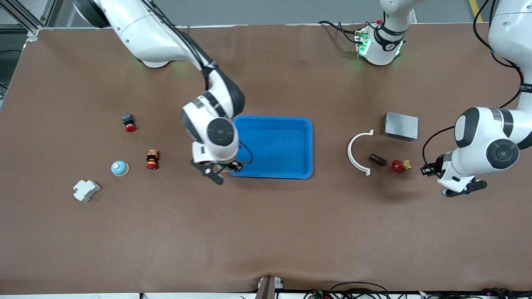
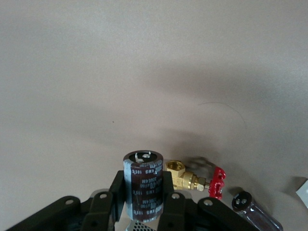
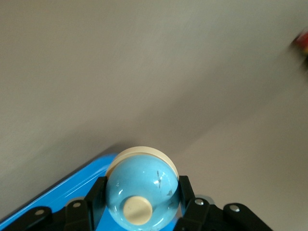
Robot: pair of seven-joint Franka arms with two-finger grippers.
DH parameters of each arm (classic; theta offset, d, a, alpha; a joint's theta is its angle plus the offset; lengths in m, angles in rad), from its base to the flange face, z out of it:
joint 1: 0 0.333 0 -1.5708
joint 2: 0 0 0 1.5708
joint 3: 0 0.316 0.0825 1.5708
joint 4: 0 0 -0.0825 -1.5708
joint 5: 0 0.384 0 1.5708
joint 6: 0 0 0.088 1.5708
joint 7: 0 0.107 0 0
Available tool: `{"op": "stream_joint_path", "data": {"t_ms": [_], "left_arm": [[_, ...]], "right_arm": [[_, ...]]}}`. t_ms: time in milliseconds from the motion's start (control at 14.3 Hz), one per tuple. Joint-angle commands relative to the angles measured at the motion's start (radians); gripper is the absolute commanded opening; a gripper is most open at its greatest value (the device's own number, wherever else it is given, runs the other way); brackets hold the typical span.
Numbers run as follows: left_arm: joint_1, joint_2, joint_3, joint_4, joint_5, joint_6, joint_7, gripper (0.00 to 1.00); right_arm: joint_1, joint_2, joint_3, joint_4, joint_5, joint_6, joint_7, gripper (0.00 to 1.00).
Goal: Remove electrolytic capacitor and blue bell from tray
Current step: 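Carry the bell beside the first bell while the left gripper carries the capacitor, then lower the bell with the right gripper while the left gripper sets the capacitor down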
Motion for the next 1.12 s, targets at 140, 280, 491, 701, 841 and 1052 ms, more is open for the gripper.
{"op": "stream_joint_path", "data": {"t_ms": [140,280,491,701,841,1052], "left_arm": [[0.029,0.083,-0.008,0.008,0.023,0.116,0.034,0.00],[0.026,0.115,-0.008,0.050,0.074,0.116,0.038,0.00],[0.018,0.161,-0.010,0.065,0.188,0.130,0.035,0.00],[0.018,0.181,-0.010,0.070,0.188,0.133,0.024,0.00],[0.018,0.201,-0.010,0.085,0.185,0.143,0.020,0.03],[0.018,0.201,-0.010,0.091,0.184,0.143,0.026,1.00]], "right_arm": [[-0.182,-0.072,0.014,-0.033,-0.006,-0.094,-0.319,0.00],[-0.256,-0.073,0.013,-0.038,-0.014,-0.089,-0.434,0.00],[-0.380,-0.073,0.013,-0.039,-0.017,-0.065,-0.649,0.00],[-0.472,-0.069,0.014,-0.048,-0.015,-0.010,-0.805,0.00],[-0.526,-0.067,0.014,-0.097,-0.012,0.081,-0.890,0.00],[-0.583,-0.059,0.013,-0.134,-0.011,0.168,-0.977,0.00]]}}
